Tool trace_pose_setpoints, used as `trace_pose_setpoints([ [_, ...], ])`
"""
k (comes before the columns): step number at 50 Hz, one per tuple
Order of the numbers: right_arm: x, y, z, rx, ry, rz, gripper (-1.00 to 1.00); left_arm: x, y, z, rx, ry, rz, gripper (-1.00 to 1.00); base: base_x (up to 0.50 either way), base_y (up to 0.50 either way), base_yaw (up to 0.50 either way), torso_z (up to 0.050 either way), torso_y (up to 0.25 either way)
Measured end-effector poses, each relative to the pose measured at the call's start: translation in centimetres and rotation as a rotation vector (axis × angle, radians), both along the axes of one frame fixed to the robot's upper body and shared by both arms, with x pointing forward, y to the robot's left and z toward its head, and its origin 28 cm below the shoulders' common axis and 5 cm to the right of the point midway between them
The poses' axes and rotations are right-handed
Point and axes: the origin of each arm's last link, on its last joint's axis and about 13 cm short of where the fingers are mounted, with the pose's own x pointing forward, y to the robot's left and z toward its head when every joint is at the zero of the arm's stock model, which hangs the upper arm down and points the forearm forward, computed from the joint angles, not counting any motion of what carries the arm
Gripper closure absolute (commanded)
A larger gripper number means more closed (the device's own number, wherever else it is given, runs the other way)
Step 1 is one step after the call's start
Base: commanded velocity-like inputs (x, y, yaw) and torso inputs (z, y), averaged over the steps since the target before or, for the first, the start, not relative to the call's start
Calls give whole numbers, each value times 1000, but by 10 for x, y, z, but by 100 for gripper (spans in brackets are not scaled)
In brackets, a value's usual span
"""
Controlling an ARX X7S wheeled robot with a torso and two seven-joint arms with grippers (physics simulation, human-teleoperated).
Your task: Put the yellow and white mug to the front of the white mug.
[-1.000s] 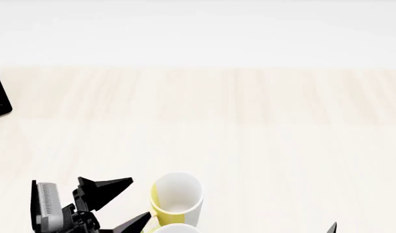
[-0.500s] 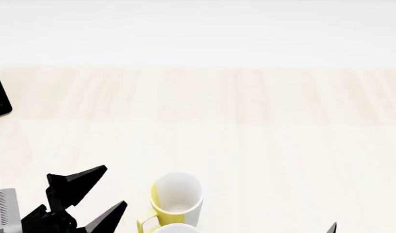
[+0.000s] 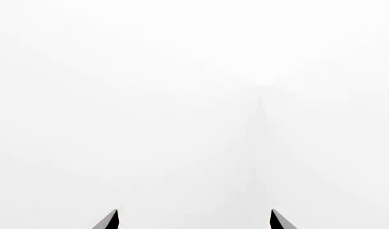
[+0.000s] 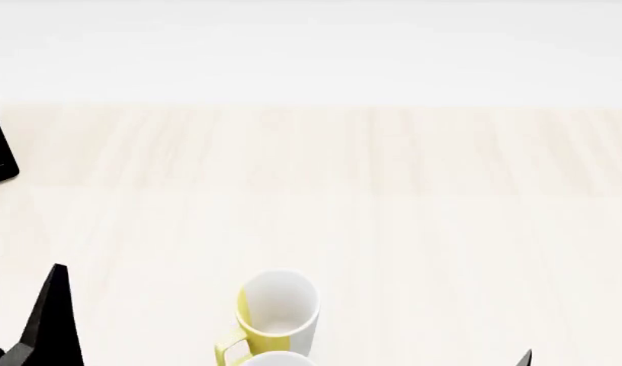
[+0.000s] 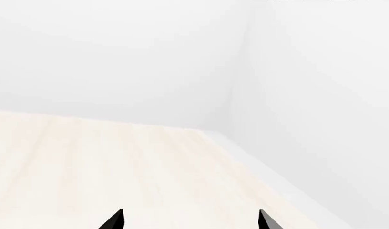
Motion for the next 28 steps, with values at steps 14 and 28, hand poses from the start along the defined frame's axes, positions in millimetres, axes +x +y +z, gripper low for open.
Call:
trace_pose_setpoints([
  [14,-1,2,2,-4,-21,5,-100,-25,0,5,-173,-71,301,-100,0,0,0,0,0],
  [28,-2,3,4,1,-35,7,-100,-70,-9,19,-190,-296,438,-100,0,0,0,0,0],
])
